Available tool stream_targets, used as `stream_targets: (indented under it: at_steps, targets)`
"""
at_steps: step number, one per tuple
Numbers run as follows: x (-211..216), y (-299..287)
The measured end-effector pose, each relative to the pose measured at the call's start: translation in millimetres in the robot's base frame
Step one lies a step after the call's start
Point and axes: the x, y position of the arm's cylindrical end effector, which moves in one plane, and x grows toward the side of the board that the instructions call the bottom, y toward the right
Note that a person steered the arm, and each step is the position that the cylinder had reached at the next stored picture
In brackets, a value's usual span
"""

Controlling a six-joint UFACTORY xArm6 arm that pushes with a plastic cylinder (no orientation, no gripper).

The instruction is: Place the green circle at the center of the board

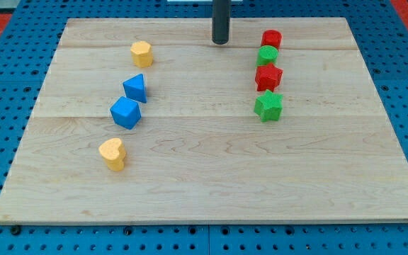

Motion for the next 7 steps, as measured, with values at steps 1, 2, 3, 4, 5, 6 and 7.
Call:
stream_targets:
  at_steps: [1, 2, 3, 4, 5, 6, 7]
  targets:
    - [0, 0]
    - [2, 1]
    - [2, 0]
    - [-3, 18]
    - [0, 16]
    - [-5, 27]
    - [-11, 41]
